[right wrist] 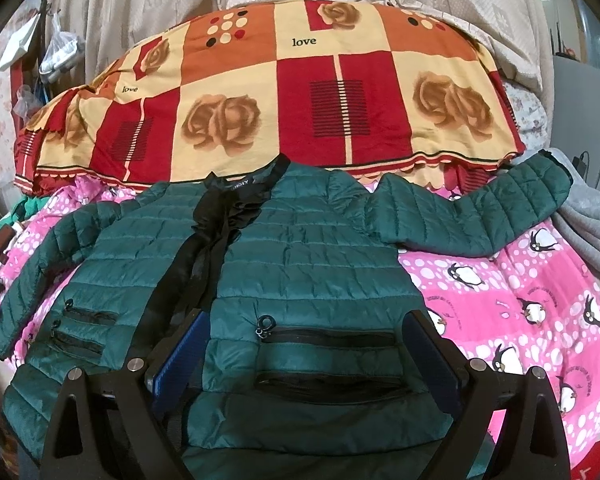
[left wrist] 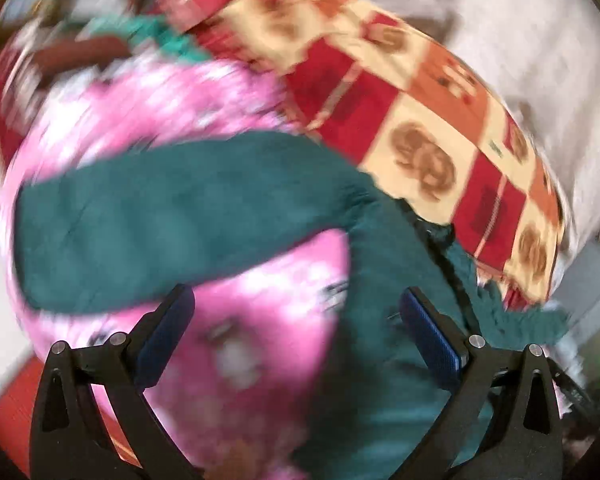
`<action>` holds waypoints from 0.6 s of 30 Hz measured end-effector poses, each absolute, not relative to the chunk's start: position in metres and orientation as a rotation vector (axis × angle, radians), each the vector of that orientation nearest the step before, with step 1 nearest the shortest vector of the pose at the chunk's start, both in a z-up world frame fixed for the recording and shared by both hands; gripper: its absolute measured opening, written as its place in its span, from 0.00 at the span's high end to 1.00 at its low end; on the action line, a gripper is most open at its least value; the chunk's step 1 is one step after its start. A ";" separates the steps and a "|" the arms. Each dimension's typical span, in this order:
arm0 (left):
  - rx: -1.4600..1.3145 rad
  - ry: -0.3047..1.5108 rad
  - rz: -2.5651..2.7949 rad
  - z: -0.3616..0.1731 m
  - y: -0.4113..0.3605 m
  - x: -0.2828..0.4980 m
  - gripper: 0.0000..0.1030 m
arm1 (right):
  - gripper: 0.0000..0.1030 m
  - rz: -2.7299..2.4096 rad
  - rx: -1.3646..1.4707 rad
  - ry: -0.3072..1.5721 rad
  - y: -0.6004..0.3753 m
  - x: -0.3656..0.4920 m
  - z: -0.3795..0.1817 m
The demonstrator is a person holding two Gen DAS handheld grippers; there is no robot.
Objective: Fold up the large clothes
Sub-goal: 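Grasp the jacket sleeve cuff with the left gripper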
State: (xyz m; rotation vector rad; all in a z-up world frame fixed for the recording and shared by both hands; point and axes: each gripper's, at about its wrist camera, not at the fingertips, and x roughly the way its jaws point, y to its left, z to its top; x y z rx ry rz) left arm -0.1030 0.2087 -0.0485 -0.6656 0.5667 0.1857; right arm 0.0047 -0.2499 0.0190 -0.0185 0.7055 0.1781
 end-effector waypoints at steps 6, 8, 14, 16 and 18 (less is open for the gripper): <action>-0.884 0.480 0.240 -0.107 0.261 -0.162 0.01 | 0.07 0.193 -0.029 0.712 -0.246 0.006 0.019; -0.967 0.443 0.211 -0.119 0.274 -0.164 0.01 | 0.07 0.194 -0.031 0.711 -0.246 0.006 0.019; -1.103 0.333 0.214 -0.128 0.308 -0.160 0.01 | 0.07 0.196 -0.022 0.721 -0.246 0.006 0.019; -1.143 0.289 0.205 -0.122 0.317 -0.159 0.01 | 0.07 0.196 -0.018 0.726 -0.247 0.007 0.018; -1.152 0.270 0.202 -0.118 0.327 -0.158 0.01 | 0.07 0.196 -0.016 0.730 -0.247 0.007 0.018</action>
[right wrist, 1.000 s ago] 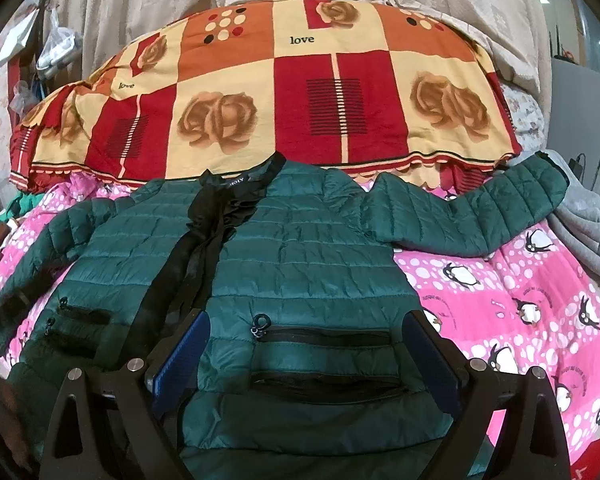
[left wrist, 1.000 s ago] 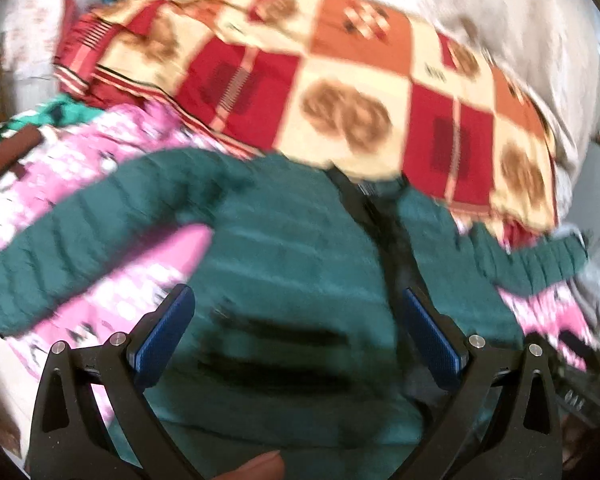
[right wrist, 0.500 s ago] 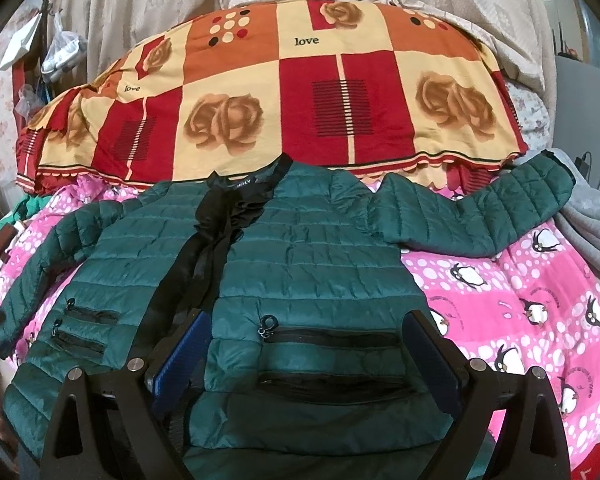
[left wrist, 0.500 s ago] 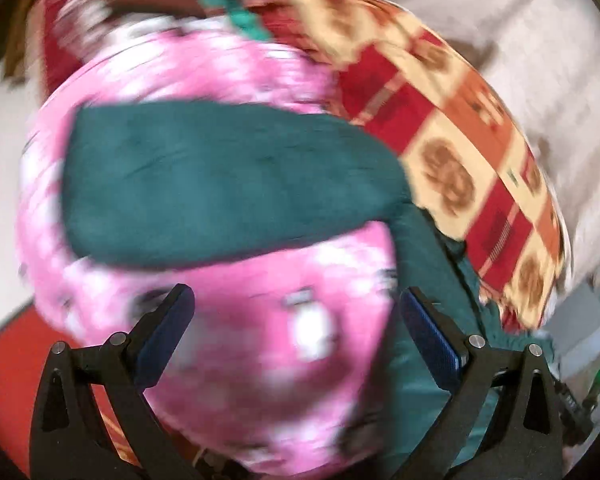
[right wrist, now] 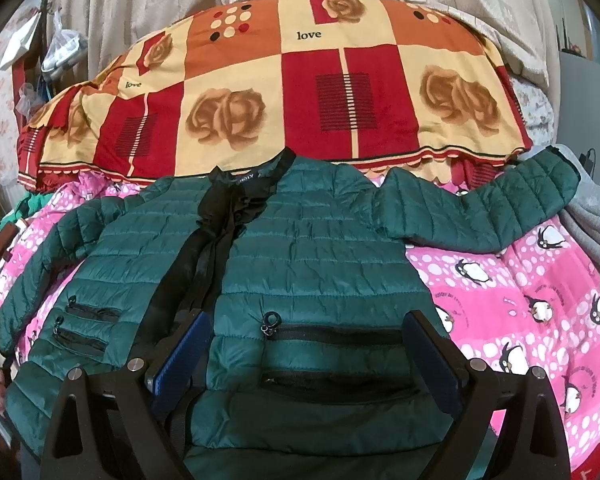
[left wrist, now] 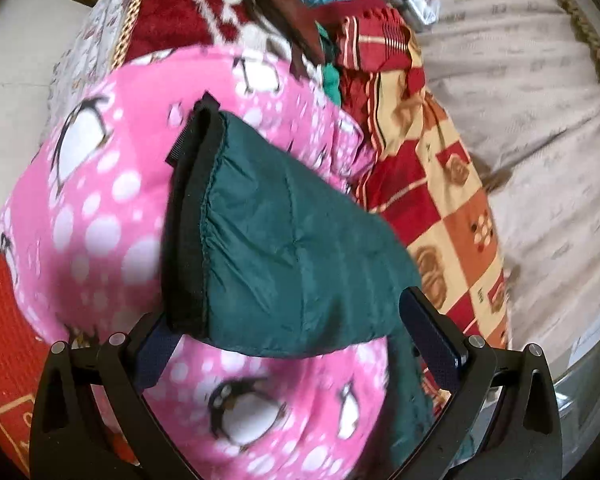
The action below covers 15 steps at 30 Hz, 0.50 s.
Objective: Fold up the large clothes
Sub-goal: 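Grasp the jacket sleeve cuff with the left gripper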
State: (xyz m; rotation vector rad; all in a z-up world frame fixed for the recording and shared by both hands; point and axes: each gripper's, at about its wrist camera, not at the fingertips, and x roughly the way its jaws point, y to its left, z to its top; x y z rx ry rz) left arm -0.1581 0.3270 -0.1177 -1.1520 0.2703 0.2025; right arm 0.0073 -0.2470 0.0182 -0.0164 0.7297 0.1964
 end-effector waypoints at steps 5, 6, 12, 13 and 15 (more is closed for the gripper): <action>-1.155 0.250 0.226 -0.107 0.348 -0.156 0.27 | 0.07 0.191 -0.024 0.728 -0.246 0.007 0.018; -1.163 0.261 0.221 -0.108 0.353 -0.153 0.35 | 0.07 0.190 -0.023 0.729 -0.246 0.008 0.018; -1.148 0.313 0.284 -0.110 0.366 -0.142 0.72 | 0.07 0.189 -0.019 0.736 -0.246 0.002 0.024; -1.138 0.313 0.295 -0.108 0.366 -0.143 0.75 | 0.07 0.178 -0.043 0.732 -0.245 -0.001 0.025; -1.081 0.318 0.317 -0.096 0.364 -0.141 0.78 | 0.07 0.164 -0.079 0.720 -0.247 -0.007 0.028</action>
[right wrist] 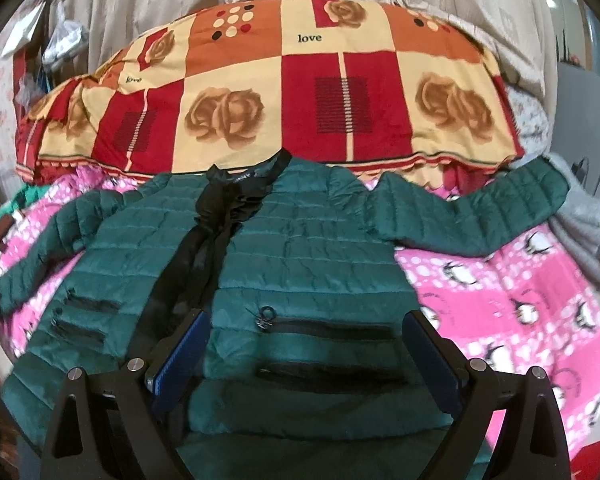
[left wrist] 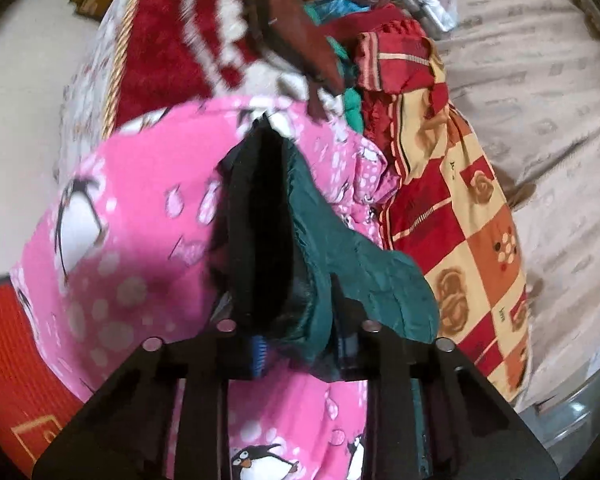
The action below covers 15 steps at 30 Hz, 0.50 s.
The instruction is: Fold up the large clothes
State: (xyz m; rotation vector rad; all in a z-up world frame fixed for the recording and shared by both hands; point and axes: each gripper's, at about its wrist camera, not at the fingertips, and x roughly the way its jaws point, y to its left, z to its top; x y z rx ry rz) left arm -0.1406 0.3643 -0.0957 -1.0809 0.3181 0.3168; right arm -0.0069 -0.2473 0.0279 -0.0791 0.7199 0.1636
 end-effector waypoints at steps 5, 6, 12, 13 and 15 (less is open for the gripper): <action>-0.931 0.340 0.372 -0.071 0.362 -0.131 0.78 | 0.07 0.084 -0.173 0.707 -0.265 -0.018 0.025; -0.917 0.345 0.384 -0.068 0.363 -0.129 0.79 | 0.07 0.077 -0.184 0.701 -0.270 -0.021 0.023; -0.828 0.339 0.282 -0.018 0.337 -0.097 0.82 | 0.07 0.062 -0.114 0.681 -0.300 -0.019 0.017; -0.806 0.336 0.254 -0.007 0.329 -0.090 0.82 | 0.07 0.077 -0.101 0.684 -0.301 -0.017 0.016; -0.758 0.342 0.199 0.014 0.310 -0.070 0.82 | 0.07 0.103 -0.107 0.692 -0.297 -0.014 0.015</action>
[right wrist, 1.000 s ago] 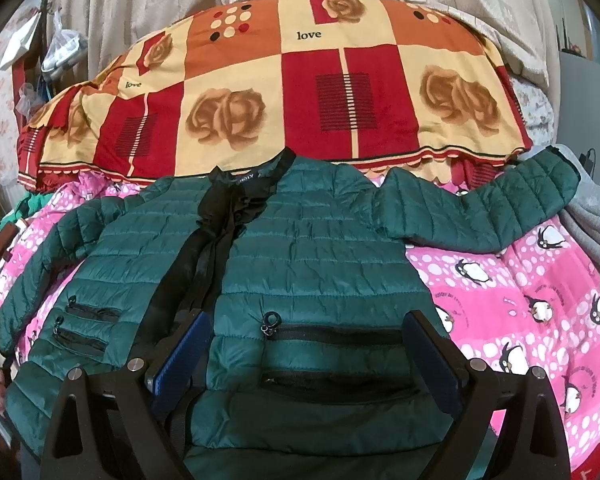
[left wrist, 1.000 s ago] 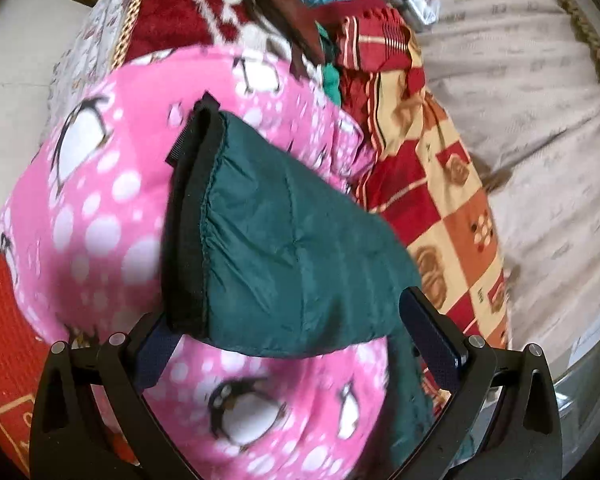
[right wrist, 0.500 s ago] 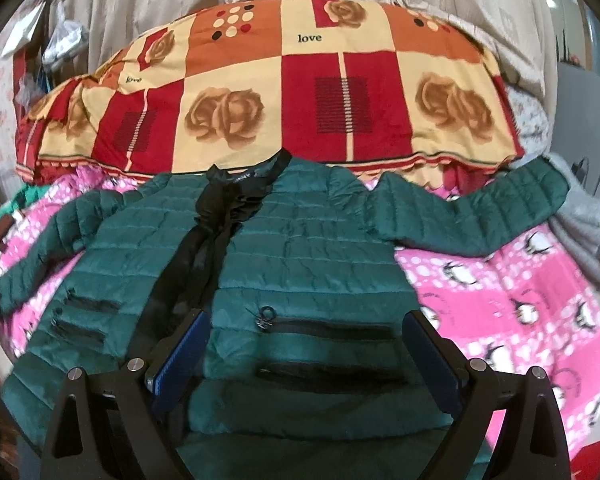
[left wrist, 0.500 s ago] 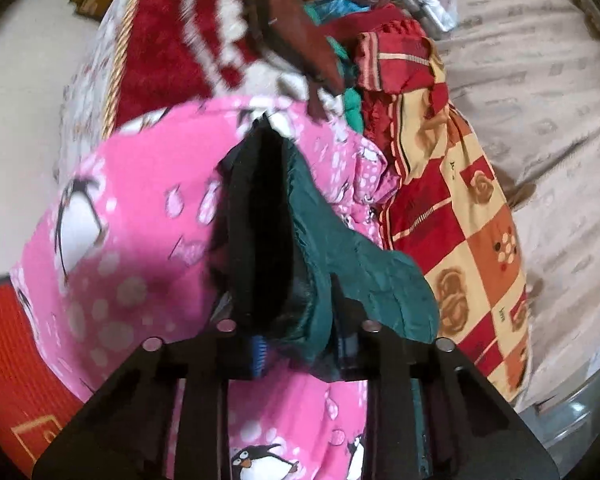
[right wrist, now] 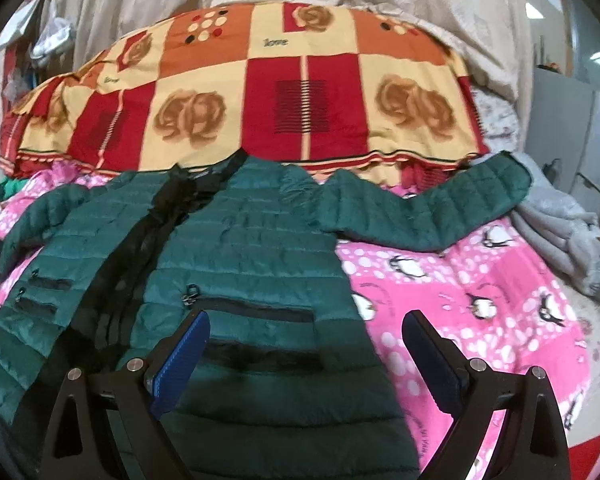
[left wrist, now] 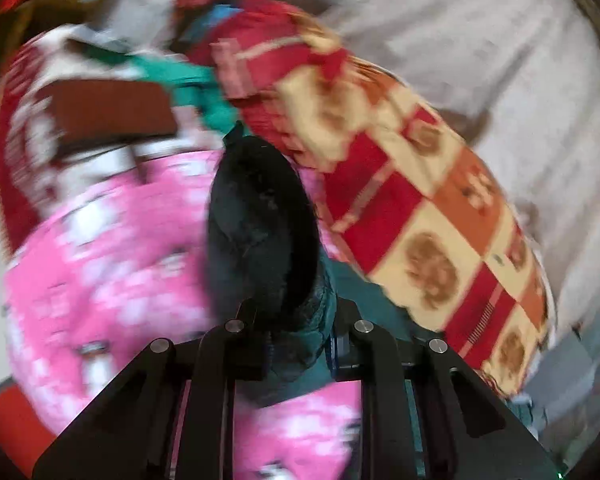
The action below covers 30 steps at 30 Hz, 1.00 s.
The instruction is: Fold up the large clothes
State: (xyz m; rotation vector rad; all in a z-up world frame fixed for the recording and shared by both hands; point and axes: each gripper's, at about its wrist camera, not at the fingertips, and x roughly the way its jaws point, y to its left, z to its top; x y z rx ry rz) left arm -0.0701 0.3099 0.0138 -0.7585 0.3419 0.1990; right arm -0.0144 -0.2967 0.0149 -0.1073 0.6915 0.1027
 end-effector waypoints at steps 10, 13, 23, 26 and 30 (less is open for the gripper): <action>-0.583 0.478 -0.068 0.060 0.169 0.083 0.82 | 0.07 0.001 -0.097 0.705 -0.307 -0.010 0.010; -0.578 0.511 -0.102 0.056 0.138 0.117 0.82 | 0.07 0.010 -0.081 0.718 -0.310 -0.009 0.009; -0.532 0.615 -0.253 0.037 0.046 0.176 0.82 | 0.07 -0.008 0.020 0.731 -0.328 -0.004 0.002; -0.488 0.633 -0.338 0.042 0.003 0.195 0.82 | 0.07 -0.030 0.058 0.741 -0.336 -0.002 0.000; -0.455 0.662 -0.476 0.044 -0.059 0.218 0.82 | 0.07 -0.209 0.070 0.755 -0.350 -0.003 -0.002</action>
